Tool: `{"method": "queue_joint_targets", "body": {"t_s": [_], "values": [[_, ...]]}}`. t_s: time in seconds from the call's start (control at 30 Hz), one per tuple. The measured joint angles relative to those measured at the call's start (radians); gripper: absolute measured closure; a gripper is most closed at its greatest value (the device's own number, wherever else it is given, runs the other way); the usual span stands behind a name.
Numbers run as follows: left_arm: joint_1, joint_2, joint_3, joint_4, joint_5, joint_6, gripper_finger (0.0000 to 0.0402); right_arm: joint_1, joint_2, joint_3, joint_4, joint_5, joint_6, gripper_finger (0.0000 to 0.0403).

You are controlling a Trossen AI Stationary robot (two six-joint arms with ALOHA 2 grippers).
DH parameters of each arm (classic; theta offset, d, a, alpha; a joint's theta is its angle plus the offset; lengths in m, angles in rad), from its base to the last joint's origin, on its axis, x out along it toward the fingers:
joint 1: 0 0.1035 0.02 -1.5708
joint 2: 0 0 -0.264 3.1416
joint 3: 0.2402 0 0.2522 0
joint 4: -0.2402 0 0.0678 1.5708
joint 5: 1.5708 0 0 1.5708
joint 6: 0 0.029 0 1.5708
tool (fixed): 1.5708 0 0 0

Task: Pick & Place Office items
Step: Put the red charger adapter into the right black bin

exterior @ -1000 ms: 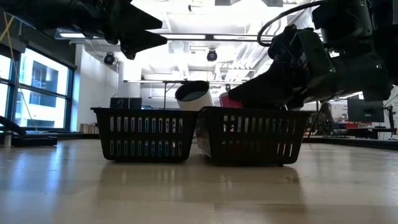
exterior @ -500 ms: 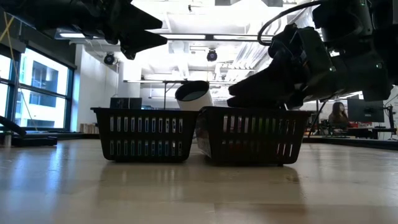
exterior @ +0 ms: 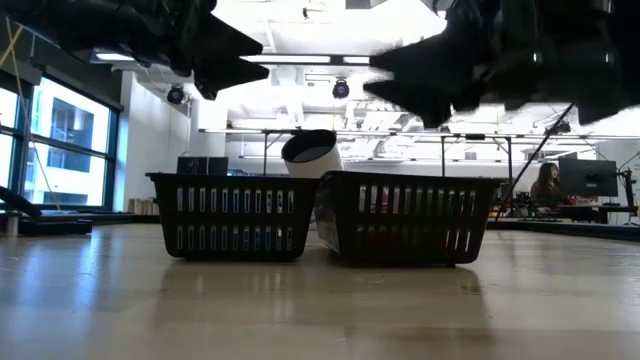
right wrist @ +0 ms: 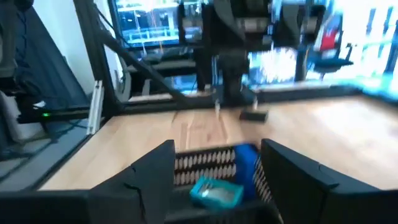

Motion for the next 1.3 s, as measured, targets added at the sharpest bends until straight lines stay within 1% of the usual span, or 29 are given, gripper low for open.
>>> {"method": "queue_joint_targets", "body": {"t_s": [0.1,0.17,0.23,0.3,0.33,0.4,0.43,0.5,0.6,0.73,0.83,0.93,1.07,1.2,1.3], "values": [[0.011,0.000,0.000,-0.008,-0.001,0.000,0.0167,0.000,-0.078,0.000,-0.028,0.015,-0.102,0.0180],[0.019,0.000,0.000,-0.009,-0.022,-0.001,0.0167,0.000,-0.133,0.000,-0.084,0.078,-0.154,0.0180],[0.021,0.000,0.000,-0.016,-0.104,-0.008,0.0167,-0.002,-0.181,0.000,-0.159,0.163,-0.183,0.0180],[0.029,0.000,0.000,-0.031,-0.193,-0.009,0.0167,-0.002,-0.219,0.000,-0.249,0.253,-0.182,0.0180],[0.039,0.000,0.000,-0.034,-0.221,-0.009,0.0167,-0.003,-0.234,0.000,-0.296,0.294,-0.174,0.0180],[0.083,0.000,0.000,-0.045,-0.239,-0.007,0.0167,-0.009,-0.244,0.000,-0.355,0.332,-0.153,0.0180],[0.112,0.000,0.001,-0.054,-0.239,-0.006,0.0167,-0.015,-0.244,0.000,-0.375,0.335,-0.147,0.0180],[0.189,0.000,0.004,-0.093,-0.230,-0.013,0.0167,-0.030,-0.241,0.000,-0.399,0.333,-0.131,0.0180],[0.331,0.019,0.021,-0.178,-0.168,-0.053,0.0167,-0.051,-0.236,0.000,-0.403,0.318,-0.116,0.0180],[0.492,0.100,0.067,-0.192,-0.030,-0.058,0.0167,-0.061,-0.232,0.000,-0.424,0.308,-0.090,0.0180],[0.571,0.186,0.135,-0.220,0.036,-0.029,0.0167,-0.062,-0.233,0.000,-0.451,0.309,-0.097,0.0180],[0.620,0.284,0.229,-0.279,0.082,0.015,0.0167,-0.062,-0.233,0.000,-0.475,0.310,-0.098,0.0180],[0.654,0.394,0.333,-0.381,0.094,0.054,0.0167,-0.062,-0.233,0.000,-0.500,0.323,-0.097,0.0180],[0.670,0.457,0.392,-0.484,0.057,0.074,0.0167,-0.062,-0.233,0.000,-0.530,0.322,-0.085,0.0180],[0.673,0.469,0.398,-0.495,0.005,0.084,0.0167,-0.064,-0.233,0.000,-0.549,0.322,-0.072,0.0180]]}}
